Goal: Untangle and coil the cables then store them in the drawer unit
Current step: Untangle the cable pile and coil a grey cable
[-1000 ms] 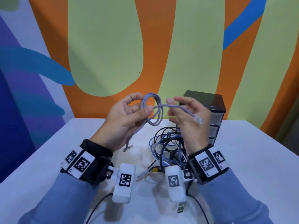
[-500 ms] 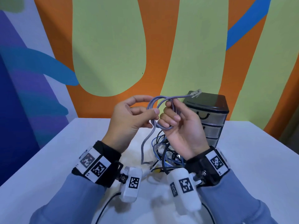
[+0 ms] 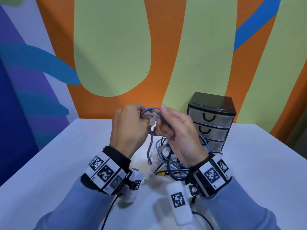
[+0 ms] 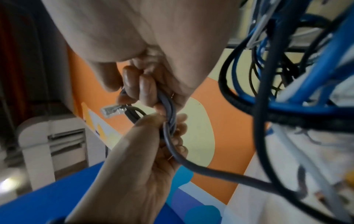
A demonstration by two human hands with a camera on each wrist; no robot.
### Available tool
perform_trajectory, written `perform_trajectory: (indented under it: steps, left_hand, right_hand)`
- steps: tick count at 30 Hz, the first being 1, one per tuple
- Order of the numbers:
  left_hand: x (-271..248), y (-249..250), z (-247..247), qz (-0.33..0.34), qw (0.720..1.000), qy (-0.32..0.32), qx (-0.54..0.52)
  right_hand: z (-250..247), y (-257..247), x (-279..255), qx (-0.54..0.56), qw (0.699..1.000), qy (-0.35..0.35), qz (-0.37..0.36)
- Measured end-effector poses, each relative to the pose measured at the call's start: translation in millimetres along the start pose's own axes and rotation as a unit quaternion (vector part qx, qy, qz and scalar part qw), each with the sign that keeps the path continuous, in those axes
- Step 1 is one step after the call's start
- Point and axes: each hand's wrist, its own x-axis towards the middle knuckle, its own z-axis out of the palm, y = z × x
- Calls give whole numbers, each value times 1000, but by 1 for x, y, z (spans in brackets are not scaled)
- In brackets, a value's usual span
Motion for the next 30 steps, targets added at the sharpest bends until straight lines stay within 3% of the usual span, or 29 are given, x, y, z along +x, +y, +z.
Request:
perform_trajectory:
  steps: [2,4,9,12,14,16,18,20,23,25,28,30]
  left_hand:
    - [3,-5,-1,-2,999,-37,-11]
    - [9,-9,-3,-54,983,-109,-139]
    - [9,-10,-13,-96,897,-248,-353]
    - [7,-2,-24,-149,816,-303,-469]
    - [8,2,-27,-193,792,-283,-506]
    - [9,2,-23,-222,806,-239,-495]
    - [9,4,-17,-251,803,-199,-502]
    - [9,5,-11,-285,774,-167,-540]
    - [10,5,-10,-330,710,-144,-606]
    - [10,4,-11,-306,713,-153,-611]
    - [9,4,-12,-208,789,-163,-554]
    - [7,5,-13,-156,820,-177,-521]
  right_hand:
    - [4,3,0,-27,1000,-5,-9]
    - [7,4,1,14,999,22,19]
    - [-4,2,8,133,986,74,62]
    - [-8,1,10,179,979,75,61]
    - [-9,-1,11,205,974,70,67]
    - [-10,-1,11,210,972,77,77]
    - [-10,1,11,203,973,89,72]
    - [-9,3,11,202,973,94,57]
    - [-8,4,11,196,975,100,30]
    - [-7,3,10,181,977,108,24]
    - [-8,5,12,151,977,143,41]
    - [-10,5,14,117,978,162,53]
